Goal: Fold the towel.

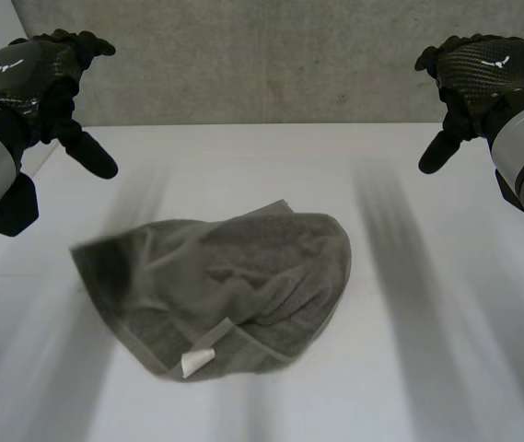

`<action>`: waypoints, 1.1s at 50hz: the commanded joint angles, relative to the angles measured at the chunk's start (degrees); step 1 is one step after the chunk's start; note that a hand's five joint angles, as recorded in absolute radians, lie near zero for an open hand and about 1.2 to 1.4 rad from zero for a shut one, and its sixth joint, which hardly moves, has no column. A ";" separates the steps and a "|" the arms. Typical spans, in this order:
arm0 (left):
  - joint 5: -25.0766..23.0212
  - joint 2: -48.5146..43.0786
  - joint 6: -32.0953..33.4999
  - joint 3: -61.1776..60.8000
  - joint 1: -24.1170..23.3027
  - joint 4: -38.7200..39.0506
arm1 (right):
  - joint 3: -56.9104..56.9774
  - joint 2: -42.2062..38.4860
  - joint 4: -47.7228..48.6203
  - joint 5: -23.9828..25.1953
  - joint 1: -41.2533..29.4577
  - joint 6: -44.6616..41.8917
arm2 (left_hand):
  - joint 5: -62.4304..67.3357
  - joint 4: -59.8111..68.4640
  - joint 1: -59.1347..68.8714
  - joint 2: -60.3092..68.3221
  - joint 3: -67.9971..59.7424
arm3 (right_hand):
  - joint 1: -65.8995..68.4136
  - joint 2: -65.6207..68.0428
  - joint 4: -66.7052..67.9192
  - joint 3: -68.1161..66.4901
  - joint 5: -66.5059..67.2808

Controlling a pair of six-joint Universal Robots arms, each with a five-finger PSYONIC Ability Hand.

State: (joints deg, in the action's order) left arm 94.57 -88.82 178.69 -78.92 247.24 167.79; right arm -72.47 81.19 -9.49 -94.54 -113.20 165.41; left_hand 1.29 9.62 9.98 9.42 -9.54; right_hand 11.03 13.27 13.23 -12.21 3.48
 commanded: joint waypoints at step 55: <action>1.93 -30.98 9.31 -6.44 -7.03 20.54 | 9.35 -37.43 7.36 21.87 -4.13 -17.66 | 68.71 70.38 70.02 70.58 -70.46 | 68.97 66.73 66.77 -67.79 66.52</action>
State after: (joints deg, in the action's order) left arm 96.02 -118.42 187.00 -89.35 240.08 179.80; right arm -66.79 45.08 -7.42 -69.96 -117.33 148.88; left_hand 47.76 57.93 58.84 57.89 -57.81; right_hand 45.69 54.22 53.05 -53.93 41.32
